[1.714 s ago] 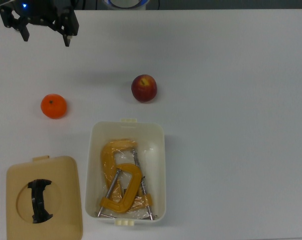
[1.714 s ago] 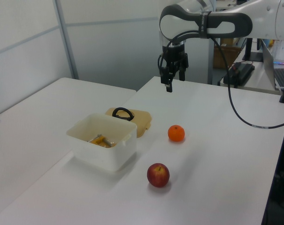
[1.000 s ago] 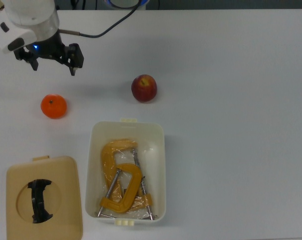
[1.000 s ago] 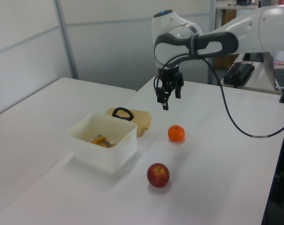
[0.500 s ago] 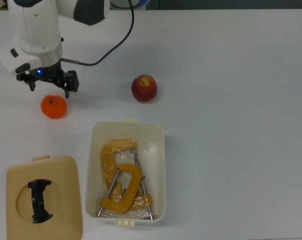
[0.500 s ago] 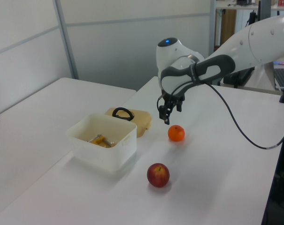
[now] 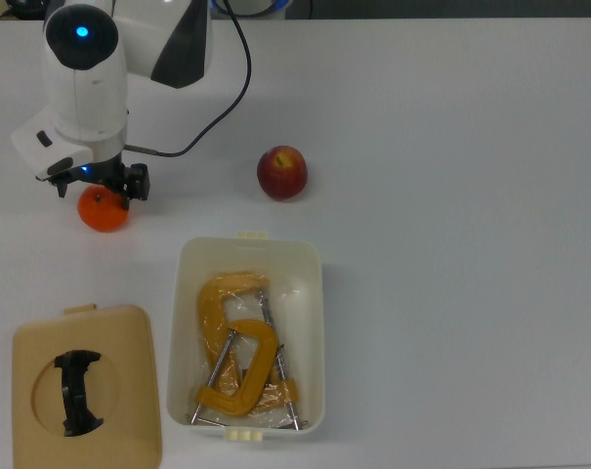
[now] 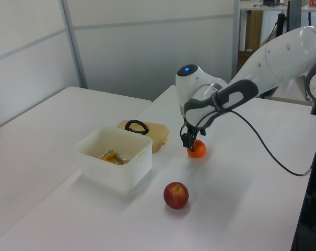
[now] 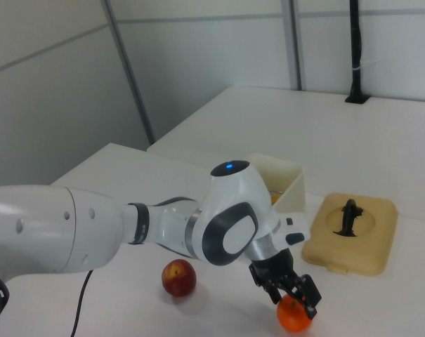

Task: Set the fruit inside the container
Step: 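Close the gripper on the orange tangerine, then lift the tangerine and carry it over the white container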

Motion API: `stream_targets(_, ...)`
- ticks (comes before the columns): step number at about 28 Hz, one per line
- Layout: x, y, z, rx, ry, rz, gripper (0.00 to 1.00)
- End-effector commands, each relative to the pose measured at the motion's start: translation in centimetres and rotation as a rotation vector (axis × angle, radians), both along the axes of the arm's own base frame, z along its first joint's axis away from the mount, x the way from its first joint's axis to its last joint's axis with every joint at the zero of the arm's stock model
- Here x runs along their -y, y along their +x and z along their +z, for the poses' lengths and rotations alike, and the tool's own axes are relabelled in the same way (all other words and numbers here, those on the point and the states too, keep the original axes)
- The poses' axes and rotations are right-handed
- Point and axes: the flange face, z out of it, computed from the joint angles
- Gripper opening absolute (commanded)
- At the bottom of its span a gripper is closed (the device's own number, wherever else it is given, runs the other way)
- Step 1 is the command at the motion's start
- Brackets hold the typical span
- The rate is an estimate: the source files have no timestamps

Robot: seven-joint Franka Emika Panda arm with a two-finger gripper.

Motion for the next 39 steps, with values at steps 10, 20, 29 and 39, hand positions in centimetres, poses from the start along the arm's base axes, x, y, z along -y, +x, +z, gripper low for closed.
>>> stream_targets(10,-0.8,-0.2,-2.8,0.009,-0.071,-0.024,0.44)
stream_targets(20,-1.3,0.7,3.6,0.129,-0.012,-0.092,0.00)
stream_targets(29,-3.4,4.2,11.7,0.268,0.136,-0.214,0.00)
stream_targets(39,-10.3,7.6,11.5,0.325,0.170,-0.289,0.00)
